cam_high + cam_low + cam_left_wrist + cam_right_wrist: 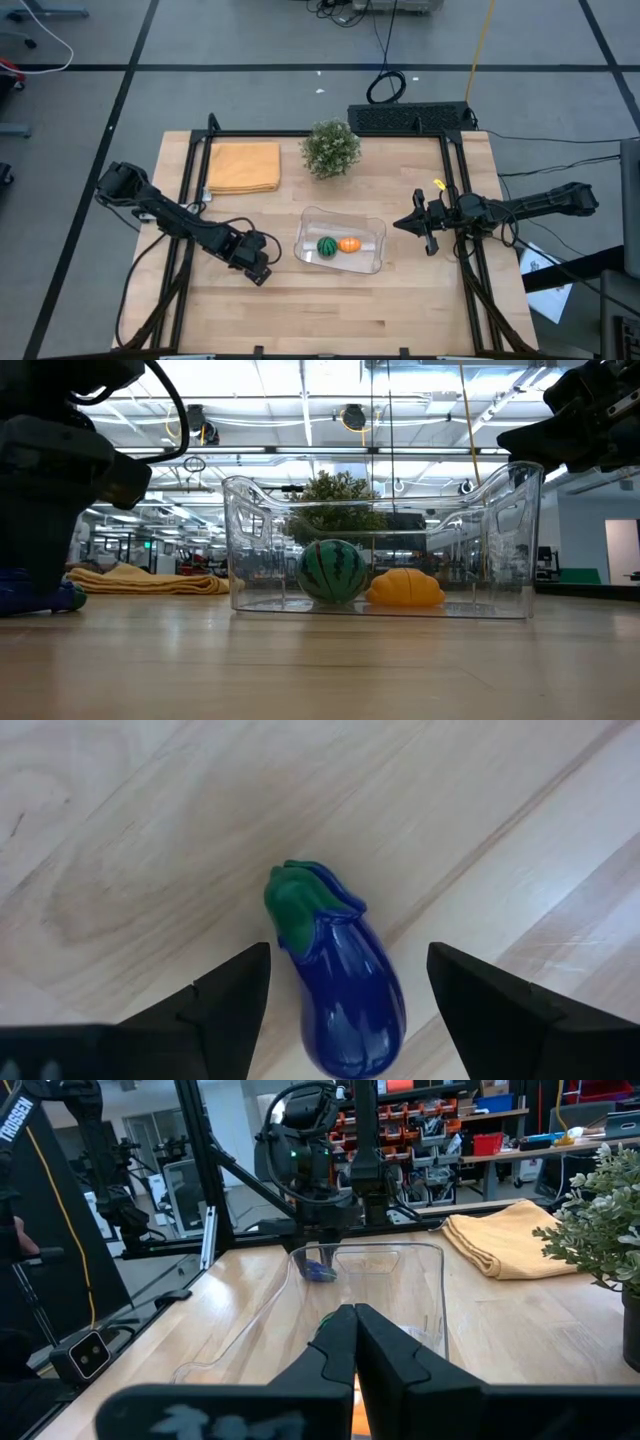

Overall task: Pick and placing Produce into tupperware
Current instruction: Put the eggplant into the transparent bin

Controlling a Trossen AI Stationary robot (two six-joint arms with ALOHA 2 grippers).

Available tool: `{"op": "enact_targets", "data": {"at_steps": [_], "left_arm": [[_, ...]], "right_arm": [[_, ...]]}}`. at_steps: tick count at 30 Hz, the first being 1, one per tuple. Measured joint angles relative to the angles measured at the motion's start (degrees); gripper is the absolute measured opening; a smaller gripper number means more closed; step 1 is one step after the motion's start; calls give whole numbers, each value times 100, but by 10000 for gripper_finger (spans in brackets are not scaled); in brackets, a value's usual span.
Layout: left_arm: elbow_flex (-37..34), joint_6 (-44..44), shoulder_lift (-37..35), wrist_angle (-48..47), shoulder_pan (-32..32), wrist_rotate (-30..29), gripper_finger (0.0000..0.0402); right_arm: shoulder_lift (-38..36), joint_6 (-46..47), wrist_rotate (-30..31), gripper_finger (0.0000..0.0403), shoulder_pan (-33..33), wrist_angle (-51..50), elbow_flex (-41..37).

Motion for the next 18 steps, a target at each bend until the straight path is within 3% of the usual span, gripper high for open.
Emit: {"op": "enact_targets", "data": {"at_steps": [18], "left_arm": [[39,200,495,-10,5,154,276]], "right_arm": [[0,0,20,0,2,4,0]]}}
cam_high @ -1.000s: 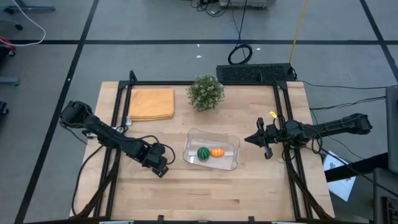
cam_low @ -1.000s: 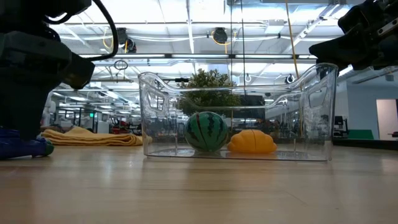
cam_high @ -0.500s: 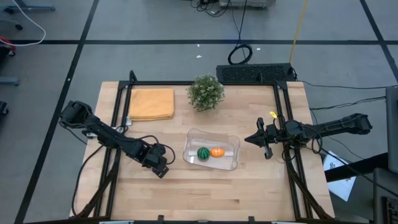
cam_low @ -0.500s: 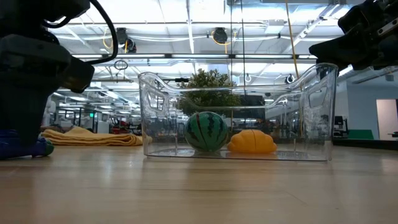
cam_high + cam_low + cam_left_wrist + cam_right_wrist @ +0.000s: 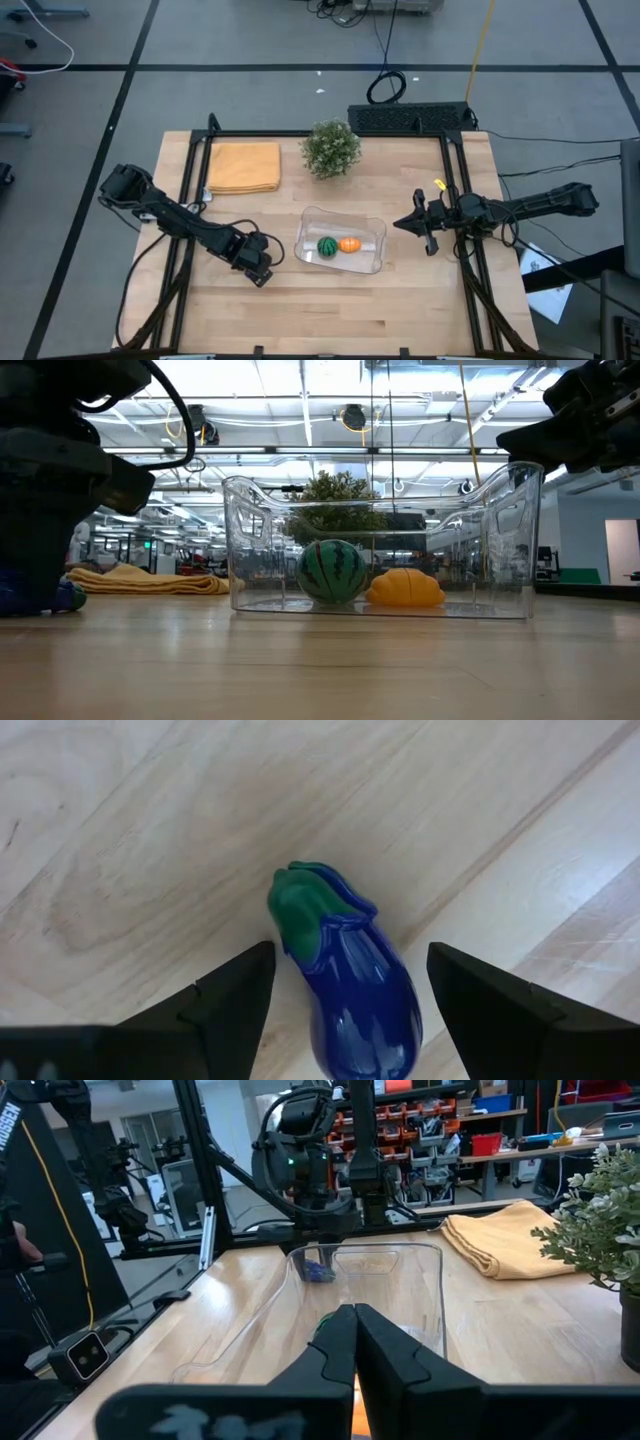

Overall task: Pick and placing Produce into tupperware
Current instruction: Put the eggplant into the transparent bin

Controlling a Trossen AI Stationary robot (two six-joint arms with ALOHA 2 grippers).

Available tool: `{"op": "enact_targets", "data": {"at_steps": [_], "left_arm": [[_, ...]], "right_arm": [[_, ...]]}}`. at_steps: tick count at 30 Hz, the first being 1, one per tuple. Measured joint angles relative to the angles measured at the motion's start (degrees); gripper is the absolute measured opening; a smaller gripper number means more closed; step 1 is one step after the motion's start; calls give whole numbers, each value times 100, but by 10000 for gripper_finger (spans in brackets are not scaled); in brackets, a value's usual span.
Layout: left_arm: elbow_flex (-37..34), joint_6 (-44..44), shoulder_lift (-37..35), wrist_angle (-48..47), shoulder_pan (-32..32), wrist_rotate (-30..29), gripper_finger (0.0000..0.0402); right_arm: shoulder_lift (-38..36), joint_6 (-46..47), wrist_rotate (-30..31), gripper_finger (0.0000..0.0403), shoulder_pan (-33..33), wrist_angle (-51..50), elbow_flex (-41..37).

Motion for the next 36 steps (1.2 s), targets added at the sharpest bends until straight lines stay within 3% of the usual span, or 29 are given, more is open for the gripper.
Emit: {"op": "enact_targets", "data": {"at_steps": [9,22,36], "left_arm": [[-11,81,-13,-10,-7,-62,266],[122,314,10,-366,109,39,119],[1235,1656,31,-1234,298,-240,150]], "right_arm": [[0,17,138,0,-2,-2,0],[0,20,135,0,-2,-2,0],[2,22,133,0,-2,0,0]]}}
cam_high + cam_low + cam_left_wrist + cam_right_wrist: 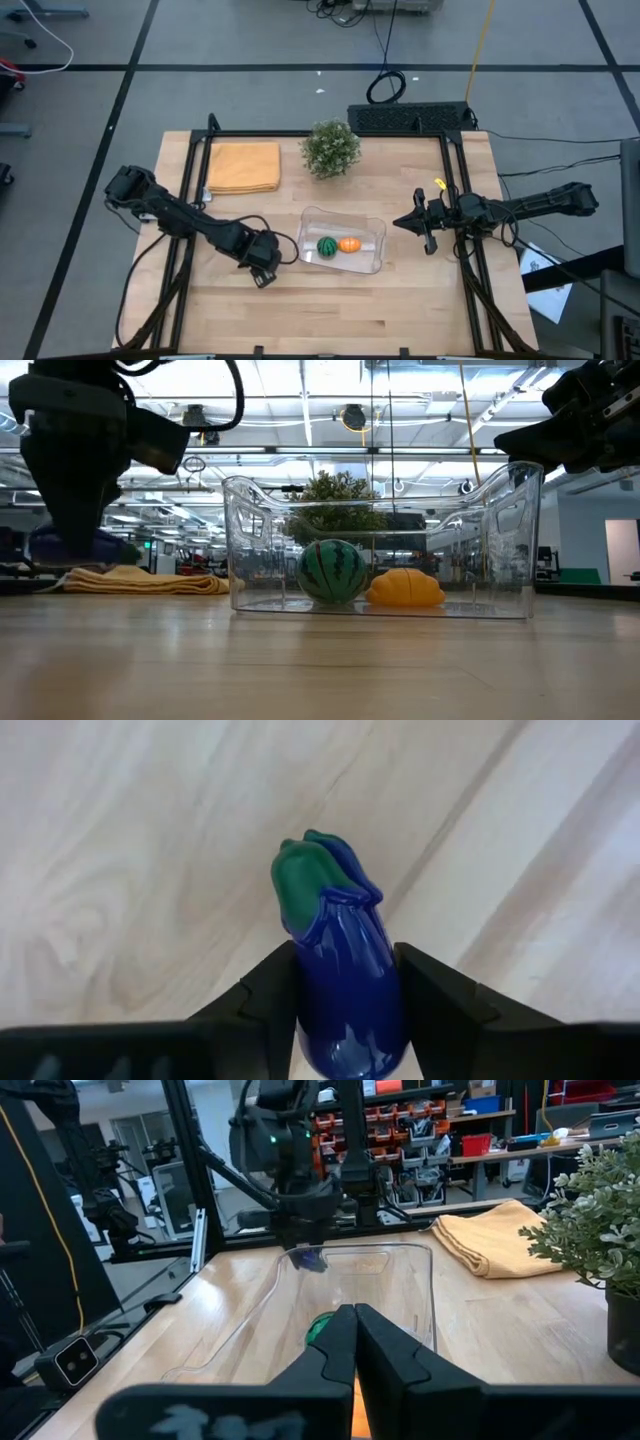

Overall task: Pick and placing Produce into tupperware
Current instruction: Put the eggplant into the transparent bin

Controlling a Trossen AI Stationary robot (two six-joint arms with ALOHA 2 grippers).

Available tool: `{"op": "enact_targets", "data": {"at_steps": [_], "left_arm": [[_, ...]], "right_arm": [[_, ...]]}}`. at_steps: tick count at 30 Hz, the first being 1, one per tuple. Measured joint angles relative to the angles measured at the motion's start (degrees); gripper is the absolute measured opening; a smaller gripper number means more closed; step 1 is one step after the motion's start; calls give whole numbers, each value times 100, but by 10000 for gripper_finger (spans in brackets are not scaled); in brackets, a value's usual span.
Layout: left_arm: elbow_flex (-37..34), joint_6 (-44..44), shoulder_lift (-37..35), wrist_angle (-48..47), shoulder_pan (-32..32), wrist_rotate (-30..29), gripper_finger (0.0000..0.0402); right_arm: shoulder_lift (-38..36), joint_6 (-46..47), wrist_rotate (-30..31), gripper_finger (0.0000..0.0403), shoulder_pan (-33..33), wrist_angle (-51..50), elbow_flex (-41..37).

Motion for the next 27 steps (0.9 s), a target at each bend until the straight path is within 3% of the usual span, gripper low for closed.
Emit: {"op": "enact_targets", "data": {"at_steps": [15,27], "left_arm": [[875,1203,-9,-1122,347,-144,152],[1771,2005,-432,-1873,581,-1294,152]], "right_arm": [[-2,-2,-1,0,0,0,0],[-2,-2,-2,0,0,0,0]]}}
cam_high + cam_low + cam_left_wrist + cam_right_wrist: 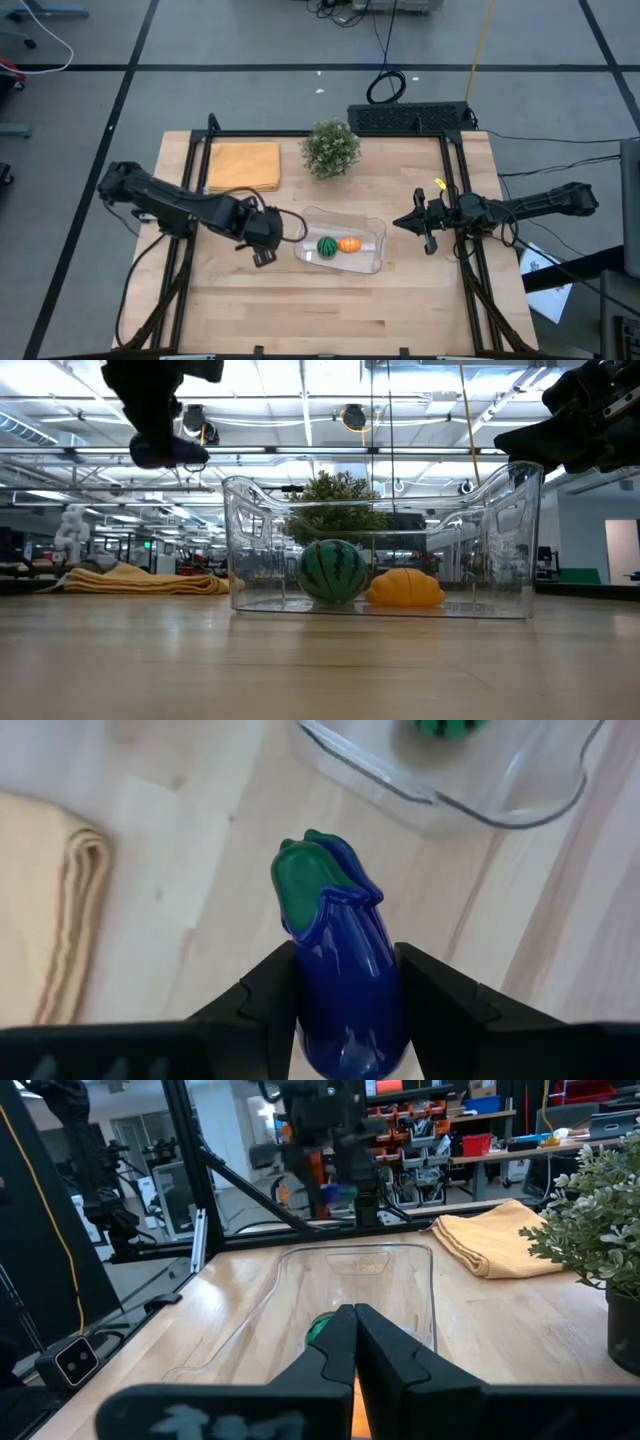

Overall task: Pick and placing Produce into tupperware
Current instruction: Put the eggplant into the transparent bin

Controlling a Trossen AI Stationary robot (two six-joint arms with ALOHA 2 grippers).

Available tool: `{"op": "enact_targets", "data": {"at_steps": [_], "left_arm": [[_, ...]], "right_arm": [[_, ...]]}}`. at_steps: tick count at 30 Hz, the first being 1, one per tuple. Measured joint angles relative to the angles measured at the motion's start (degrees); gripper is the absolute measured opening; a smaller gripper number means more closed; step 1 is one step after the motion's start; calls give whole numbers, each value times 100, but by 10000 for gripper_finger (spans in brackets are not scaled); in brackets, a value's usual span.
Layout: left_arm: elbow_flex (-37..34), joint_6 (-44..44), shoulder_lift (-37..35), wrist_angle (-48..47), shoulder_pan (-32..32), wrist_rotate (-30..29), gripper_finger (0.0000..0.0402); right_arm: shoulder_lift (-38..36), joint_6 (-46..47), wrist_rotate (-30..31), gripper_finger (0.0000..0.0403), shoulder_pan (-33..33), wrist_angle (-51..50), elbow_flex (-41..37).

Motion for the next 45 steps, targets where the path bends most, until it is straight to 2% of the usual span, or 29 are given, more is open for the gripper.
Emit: {"op": "enact_targets", "data": {"at_steps": [10,23,34,41,45], "left_arm": [[0,36,-895,-20,49,-203,152],[0,1175,-1584,47,346,-172,152],[-2,2056,-2161,749,917,-101,152],[-4,2581,-2471,1058,943,-103,152],[-4,2728,-2670,1059,943,-292,152]], "right_arm": [[2,-38,2,0,0,-2,0],[1,-38,2,0,0,-2,0],[2,-39,2,0,0,-2,1],[1,-39,2,0,1,-2,0],[2,-49,2,0,0,-2,1]]}}
